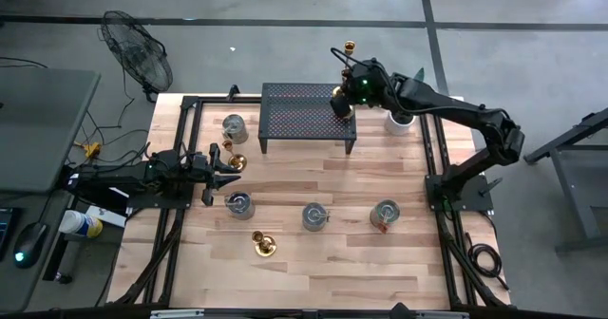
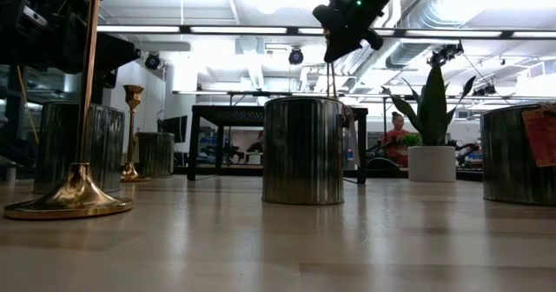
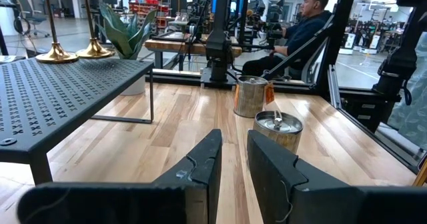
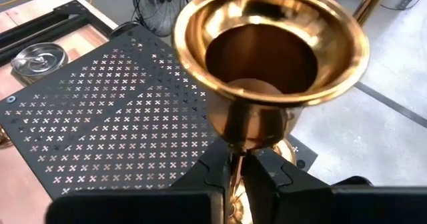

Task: Pick & Place candle stick holders
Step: Put the gold candle holder on the shelf

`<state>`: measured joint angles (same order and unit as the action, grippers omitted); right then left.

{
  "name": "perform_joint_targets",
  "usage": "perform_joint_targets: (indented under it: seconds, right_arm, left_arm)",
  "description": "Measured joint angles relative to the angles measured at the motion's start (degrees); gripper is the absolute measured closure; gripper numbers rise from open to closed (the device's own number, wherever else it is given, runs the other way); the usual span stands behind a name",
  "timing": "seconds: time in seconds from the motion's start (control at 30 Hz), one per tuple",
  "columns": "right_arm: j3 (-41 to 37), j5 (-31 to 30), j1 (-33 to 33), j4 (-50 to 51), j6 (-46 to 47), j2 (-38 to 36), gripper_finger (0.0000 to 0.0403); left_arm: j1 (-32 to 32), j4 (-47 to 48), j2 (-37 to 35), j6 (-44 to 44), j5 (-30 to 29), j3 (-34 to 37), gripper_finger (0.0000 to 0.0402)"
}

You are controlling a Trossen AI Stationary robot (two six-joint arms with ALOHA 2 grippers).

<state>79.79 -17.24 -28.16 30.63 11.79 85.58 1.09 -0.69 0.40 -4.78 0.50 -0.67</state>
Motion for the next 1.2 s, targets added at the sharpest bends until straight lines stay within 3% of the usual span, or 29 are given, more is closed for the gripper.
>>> perform_joint_targets:
  seconds: [1.2]
  right_arm:
    - [-0.04,-0.06,-0.33,1.50,6.24,0.58,0.0376]
  left_arm:
    - [-0.01,0.00,0.00,-0.01,-0.01,0.00,0.0330]
